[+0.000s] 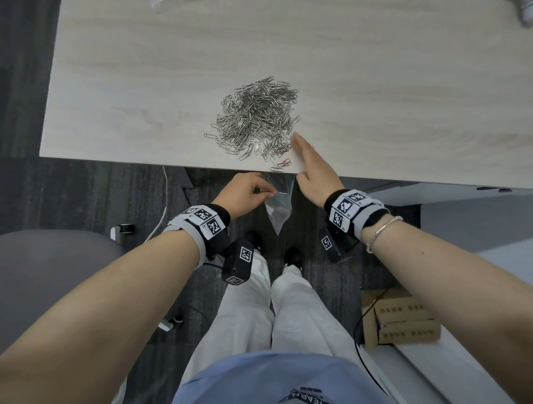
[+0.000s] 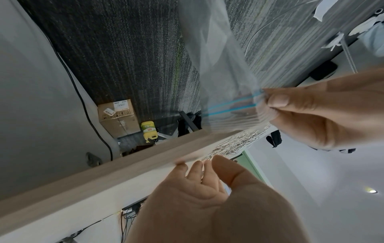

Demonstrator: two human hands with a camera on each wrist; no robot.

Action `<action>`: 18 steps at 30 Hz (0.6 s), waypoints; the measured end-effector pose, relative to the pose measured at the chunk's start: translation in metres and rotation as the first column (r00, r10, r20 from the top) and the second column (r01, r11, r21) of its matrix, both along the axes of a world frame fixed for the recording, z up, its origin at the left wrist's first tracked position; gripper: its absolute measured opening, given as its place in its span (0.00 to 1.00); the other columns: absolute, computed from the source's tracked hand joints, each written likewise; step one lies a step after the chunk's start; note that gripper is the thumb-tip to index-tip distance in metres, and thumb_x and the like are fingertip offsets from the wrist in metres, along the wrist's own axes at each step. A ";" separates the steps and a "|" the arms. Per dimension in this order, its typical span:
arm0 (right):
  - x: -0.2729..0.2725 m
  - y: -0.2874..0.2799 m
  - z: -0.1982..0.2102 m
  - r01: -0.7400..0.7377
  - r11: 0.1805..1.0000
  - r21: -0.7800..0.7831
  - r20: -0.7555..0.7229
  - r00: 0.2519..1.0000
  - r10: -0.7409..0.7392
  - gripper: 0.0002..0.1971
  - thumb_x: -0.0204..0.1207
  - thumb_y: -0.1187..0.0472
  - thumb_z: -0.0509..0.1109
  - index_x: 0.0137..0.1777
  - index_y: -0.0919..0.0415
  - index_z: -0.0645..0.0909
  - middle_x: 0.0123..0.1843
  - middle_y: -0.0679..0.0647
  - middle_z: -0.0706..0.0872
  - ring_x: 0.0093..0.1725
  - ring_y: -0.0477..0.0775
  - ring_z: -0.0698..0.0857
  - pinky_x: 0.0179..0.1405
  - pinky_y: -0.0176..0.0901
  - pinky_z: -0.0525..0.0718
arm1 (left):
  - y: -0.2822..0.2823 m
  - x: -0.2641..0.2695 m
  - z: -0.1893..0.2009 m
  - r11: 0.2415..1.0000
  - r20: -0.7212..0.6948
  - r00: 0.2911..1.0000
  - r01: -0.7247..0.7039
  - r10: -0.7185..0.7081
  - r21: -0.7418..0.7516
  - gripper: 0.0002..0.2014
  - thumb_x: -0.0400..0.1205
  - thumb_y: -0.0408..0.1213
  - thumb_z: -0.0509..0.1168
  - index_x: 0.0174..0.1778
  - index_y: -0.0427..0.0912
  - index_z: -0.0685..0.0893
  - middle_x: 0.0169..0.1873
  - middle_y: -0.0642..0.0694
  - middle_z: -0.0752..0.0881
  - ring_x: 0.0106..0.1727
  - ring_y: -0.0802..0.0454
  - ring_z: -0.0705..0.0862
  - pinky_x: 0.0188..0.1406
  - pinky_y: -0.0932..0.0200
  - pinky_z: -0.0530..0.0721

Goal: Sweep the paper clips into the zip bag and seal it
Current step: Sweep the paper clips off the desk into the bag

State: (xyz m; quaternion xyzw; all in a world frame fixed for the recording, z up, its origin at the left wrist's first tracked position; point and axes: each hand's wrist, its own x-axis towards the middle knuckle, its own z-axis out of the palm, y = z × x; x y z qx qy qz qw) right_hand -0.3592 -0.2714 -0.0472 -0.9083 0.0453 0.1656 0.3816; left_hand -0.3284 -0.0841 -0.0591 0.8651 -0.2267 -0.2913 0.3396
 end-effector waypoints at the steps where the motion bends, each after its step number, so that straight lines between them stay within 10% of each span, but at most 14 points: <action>1: 0.003 0.001 0.001 -0.022 1.000 -0.012 -0.003 1.000 0.022 0.38 0.74 0.73 0.55 0.83 0.55 0.47 0.83 0.54 0.59 0.82 0.56 0.59 0.80 0.46 0.60 | 0.000 0.000 0.000 1.000 0.002 1.000 -0.003 0.003 -0.003 0.07 0.78 0.37 0.70 0.49 0.42 0.91 0.30 0.63 0.74 0.32 0.67 0.74 0.33 0.82 0.68; 5: 0.006 0.004 0.004 -0.097 0.994 -0.052 -0.009 0.995 0.096 0.37 0.74 0.75 0.55 0.83 0.56 0.49 0.83 0.53 0.61 0.82 0.58 0.57 0.82 0.44 0.50 | 0.001 0.000 0.001 1.000 0.011 1.000 -0.003 0.003 -0.010 0.07 0.78 0.36 0.70 0.48 0.41 0.91 0.30 0.63 0.74 0.33 0.68 0.74 0.33 0.82 0.68; 9: -0.005 0.000 0.000 -0.144 0.987 -0.065 -0.049 0.989 0.141 0.37 0.75 0.73 0.53 0.82 0.50 0.49 0.82 0.49 0.63 0.83 0.60 0.54 0.80 0.55 0.62 | 0.003 0.001 0.002 1.000 0.022 1.000 0.012 -0.012 -0.004 0.07 0.78 0.37 0.70 0.48 0.42 0.91 0.30 0.64 0.74 0.33 0.68 0.75 0.34 0.82 0.67; 18: -0.032 0.005 0.004 -0.275 0.960 0.052 -0.046 0.960 0.277 0.38 0.75 0.73 0.54 0.83 0.51 0.47 0.79 0.49 0.70 0.72 0.55 0.76 0.72 0.44 0.71 | 0.002 0.001 -0.001 1.000 0.021 1.000 0.005 -0.005 -0.011 0.06 0.78 0.36 0.71 0.48 0.43 0.91 0.28 0.61 0.75 0.31 0.67 0.74 0.34 0.78 0.70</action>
